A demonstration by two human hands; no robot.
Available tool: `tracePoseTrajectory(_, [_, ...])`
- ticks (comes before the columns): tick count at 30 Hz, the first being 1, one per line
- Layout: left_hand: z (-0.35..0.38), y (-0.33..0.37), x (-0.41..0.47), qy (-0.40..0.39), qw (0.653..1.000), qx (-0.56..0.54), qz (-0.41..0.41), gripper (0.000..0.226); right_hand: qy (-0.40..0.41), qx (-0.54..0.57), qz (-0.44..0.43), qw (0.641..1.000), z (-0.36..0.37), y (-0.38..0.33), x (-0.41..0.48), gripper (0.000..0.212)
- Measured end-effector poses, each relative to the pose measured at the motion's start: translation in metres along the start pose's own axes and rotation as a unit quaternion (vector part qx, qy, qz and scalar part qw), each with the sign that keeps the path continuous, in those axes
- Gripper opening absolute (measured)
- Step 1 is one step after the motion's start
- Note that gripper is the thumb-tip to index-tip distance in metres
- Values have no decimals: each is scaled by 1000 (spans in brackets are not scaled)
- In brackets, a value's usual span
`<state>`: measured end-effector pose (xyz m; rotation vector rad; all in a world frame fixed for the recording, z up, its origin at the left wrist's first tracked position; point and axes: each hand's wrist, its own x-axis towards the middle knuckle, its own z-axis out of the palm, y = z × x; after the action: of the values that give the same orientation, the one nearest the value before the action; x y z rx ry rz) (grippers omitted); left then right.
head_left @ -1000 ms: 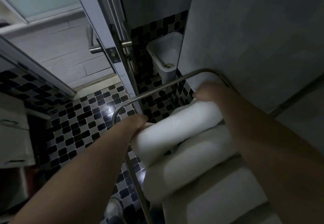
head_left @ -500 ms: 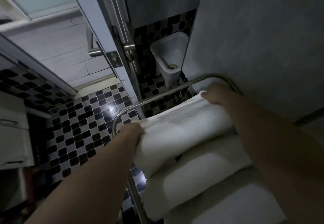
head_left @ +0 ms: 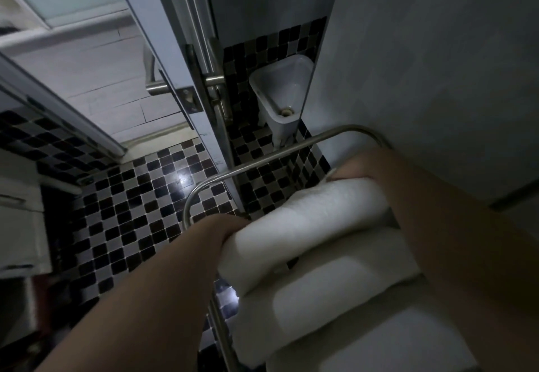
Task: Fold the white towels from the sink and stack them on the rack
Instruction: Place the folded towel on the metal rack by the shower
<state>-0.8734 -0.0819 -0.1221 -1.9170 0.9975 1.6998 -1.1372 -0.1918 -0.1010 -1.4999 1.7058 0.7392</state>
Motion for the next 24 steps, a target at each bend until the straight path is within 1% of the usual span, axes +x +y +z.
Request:
tracePoseTrajectory(1, [1,0,2,9,1000,11,0,48,2,-12,-14,1000,-1,-2,0,63])
tracePoseTrajectory(2, [0,3,9,40,999,20,-11,45,19,-13,-30,999,-2,-2,1,60])
tracePoseTrajectory(3, [-1,5,12,85,996,4,-22,43,42,-4,-40,998,-3,-1,4,61])
tracePoseTrajectory(4, [-4,3,27,142,990,-5,-19,43,67,8,-47,997,-4,2,6,63])
tracePoseTrajectory(5, [-9,2,34,194,980,-31,-33,45,86,11,-53,995,-5,6,10,63])
tracePoseTrajectory(6, [-12,-2,40,223,974,-29,-37,48,99,8,-56,993,-4,9,13,62])
tracePoseTrajectory(7, [-15,-4,39,242,967,-60,-42,51,107,0,-57,993,-2,12,15,60])
tracePoseTrajectory(9, [-14,-10,44,267,960,-73,-47,51,124,0,-61,990,5,13,19,56])
tracePoseTrajectory(10, [-13,-13,49,276,958,-57,-52,50,139,3,-65,988,9,13,19,54])
tracePoseTrajectory(11, [-11,-12,47,275,957,-65,-60,50,150,4,-67,986,12,12,20,52])
tracePoseTrajectory(14, [-9,-15,51,268,957,-97,-49,52,164,26,-45,985,13,11,20,49])
tracePoseTrajectory(15, [-10,-15,45,262,960,-89,-50,50,179,33,-36,983,13,11,19,47])
tracePoseTrajectory(17, [-17,-17,44,254,966,-40,-26,44,221,36,-15,974,16,12,18,42])
tracePoseTrajectory(19, [-17,-12,36,242,969,-53,11,39,254,23,6,967,19,9,15,32])
tracePoseTrajectory(20, [-14,-8,28,236,970,-43,42,37,268,12,13,963,20,5,9,26])
tracePoseTrajectory(22, [-4,-1,11,253,960,-33,115,36,304,-21,3,952,25,-2,-2,19])
tracePoseTrajectory(24, [13,-1,-12,245,942,-37,228,39,359,-55,-38,931,34,-9,-17,17])
